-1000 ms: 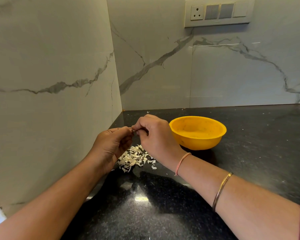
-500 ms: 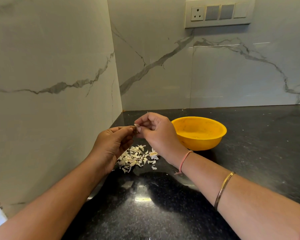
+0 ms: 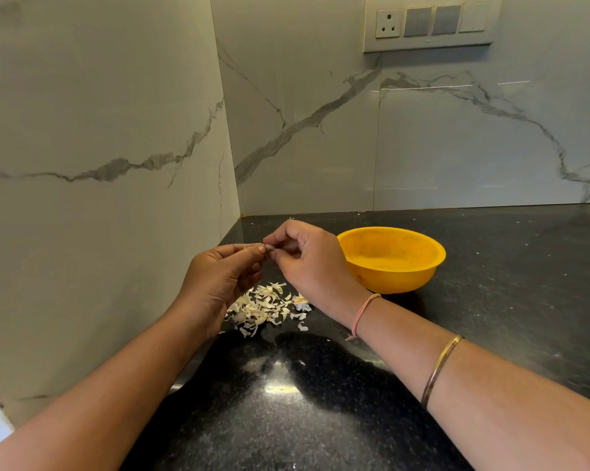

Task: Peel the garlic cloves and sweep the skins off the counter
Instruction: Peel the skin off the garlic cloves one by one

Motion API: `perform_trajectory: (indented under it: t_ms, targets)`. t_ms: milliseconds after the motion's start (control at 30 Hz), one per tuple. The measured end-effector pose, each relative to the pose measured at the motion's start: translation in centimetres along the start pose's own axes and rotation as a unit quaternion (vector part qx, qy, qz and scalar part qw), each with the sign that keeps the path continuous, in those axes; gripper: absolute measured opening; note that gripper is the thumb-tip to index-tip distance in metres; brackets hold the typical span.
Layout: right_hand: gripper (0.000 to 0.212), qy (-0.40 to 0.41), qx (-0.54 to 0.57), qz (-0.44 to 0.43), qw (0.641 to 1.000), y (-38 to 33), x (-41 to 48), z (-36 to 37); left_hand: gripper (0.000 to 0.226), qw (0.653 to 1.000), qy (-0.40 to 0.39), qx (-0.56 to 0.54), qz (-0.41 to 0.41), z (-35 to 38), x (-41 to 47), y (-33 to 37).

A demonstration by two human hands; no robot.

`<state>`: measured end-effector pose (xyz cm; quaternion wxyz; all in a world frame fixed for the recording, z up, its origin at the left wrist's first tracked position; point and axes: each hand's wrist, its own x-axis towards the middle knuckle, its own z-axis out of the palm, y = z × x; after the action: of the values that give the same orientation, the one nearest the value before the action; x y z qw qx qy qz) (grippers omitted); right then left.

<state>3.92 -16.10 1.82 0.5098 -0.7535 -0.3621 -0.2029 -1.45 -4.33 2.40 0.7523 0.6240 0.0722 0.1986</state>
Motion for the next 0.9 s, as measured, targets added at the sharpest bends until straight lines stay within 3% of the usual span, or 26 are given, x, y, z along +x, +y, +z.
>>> perform_trajectory:
  t_ms: [167, 333, 600, 800, 900]
  targets:
    - [0.01, 0.001, -0.057, -0.038, 0.998, -0.08, -0.05, -0.05, 0.002, 1.0, 0.0, 0.011, 0.007, -0.06, 0.07, -0.2]
    - [0.009, 0.003, -0.037, -0.032, 0.999, -0.33, -0.01, 0.02, 0.011, 0.998, 0.021, 0.042, 0.038, -0.09, 0.28, -0.54]
    - [0.013, -0.01, 0.07, 0.054, 0.996, 0.22, 0.09, 0.02, 0.007, 0.998, 0.023, 0.046, 0.035, -0.13, 0.18, -0.53]
    - [0.016, -0.016, 0.15, 0.083, 0.985, -0.1, 0.11, 0.04, 0.03, 0.995, 0.087, 0.056, 0.009, -0.29, 0.21, -0.19]
    - [0.017, -0.003, 0.143, 0.081, 0.986, -0.15, 0.13, -0.07, 0.025, 0.993, 0.068, 0.096, 0.028, -0.17, 0.06, -0.23]
